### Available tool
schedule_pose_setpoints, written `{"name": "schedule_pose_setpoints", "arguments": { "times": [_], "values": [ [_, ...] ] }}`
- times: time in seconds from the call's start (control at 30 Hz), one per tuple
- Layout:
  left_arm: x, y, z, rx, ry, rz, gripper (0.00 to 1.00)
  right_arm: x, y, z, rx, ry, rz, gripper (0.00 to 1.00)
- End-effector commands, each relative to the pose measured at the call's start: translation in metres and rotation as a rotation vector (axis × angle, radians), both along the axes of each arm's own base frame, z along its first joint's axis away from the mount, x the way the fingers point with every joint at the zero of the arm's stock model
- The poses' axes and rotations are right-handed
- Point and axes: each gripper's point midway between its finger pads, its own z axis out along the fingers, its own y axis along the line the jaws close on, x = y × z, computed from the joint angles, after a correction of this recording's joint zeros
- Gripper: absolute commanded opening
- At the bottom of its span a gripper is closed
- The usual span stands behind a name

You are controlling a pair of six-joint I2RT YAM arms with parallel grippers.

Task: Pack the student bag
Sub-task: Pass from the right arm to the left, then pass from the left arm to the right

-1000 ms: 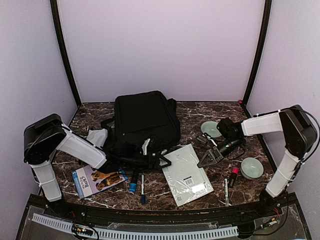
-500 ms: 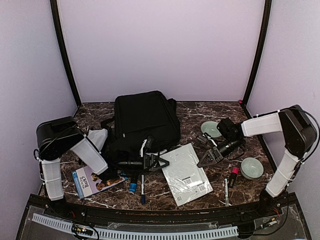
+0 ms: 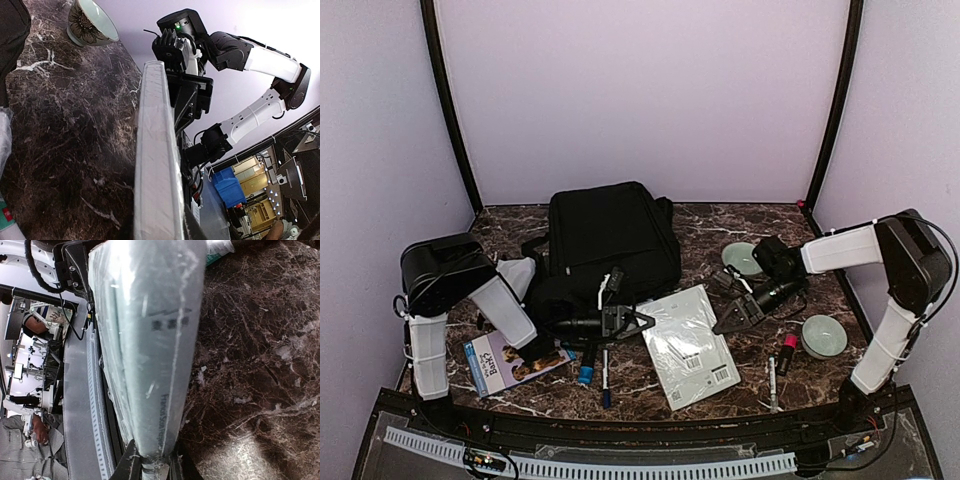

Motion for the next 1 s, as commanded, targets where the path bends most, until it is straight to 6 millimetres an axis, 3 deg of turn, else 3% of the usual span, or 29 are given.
{"name": "schedule_pose_setpoints", "arguments": {
  "times": [0.0,0.03,0.17,0.3,0.53,0.67,0.73,0.8,0.97],
  "values": [
    [-0.01,0.004,0.052,-0.118,-0.112,-0.051,0.01,0.018,-0.006,0.008,-0.026,-0.089,-0.033,0.02],
    [-0.011,0.005,0.059,-0.119,-0.123,-0.052,0.0,0.02,-0.009,0.012,-0.027,-0.101,-0.042,0.06],
    [-0.014,0.007,0.088,-0.109,-0.181,-0.056,0.0,0.029,-0.022,0.033,-0.004,-0.158,-0.076,0.38],
    [-0.011,0.012,0.12,-0.105,-0.265,-0.032,0.0,0.028,-0.027,0.066,0.083,-0.209,-0.053,0.52],
    [0.001,0.016,0.17,-0.118,-0.338,-0.009,0.0,0.026,-0.018,0.103,0.254,-0.305,0.004,0.83],
    [0.016,0.022,0.182,-0.105,-0.352,0.044,0.0,0.025,-0.012,0.134,0.373,-0.355,0.038,0.92],
    [0.022,0.024,0.184,-0.106,-0.352,0.057,0.0,0.024,-0.009,0.14,0.389,-0.368,0.047,0.95],
    [0.027,0.025,0.186,-0.119,-0.349,0.07,0.0,0.022,-0.005,0.14,0.385,-0.37,0.058,0.95],
    [0.033,0.02,0.188,-0.157,-0.333,0.067,0.0,0.036,0.012,0.112,0.28,-0.36,-0.032,0.89]
  ]
}}
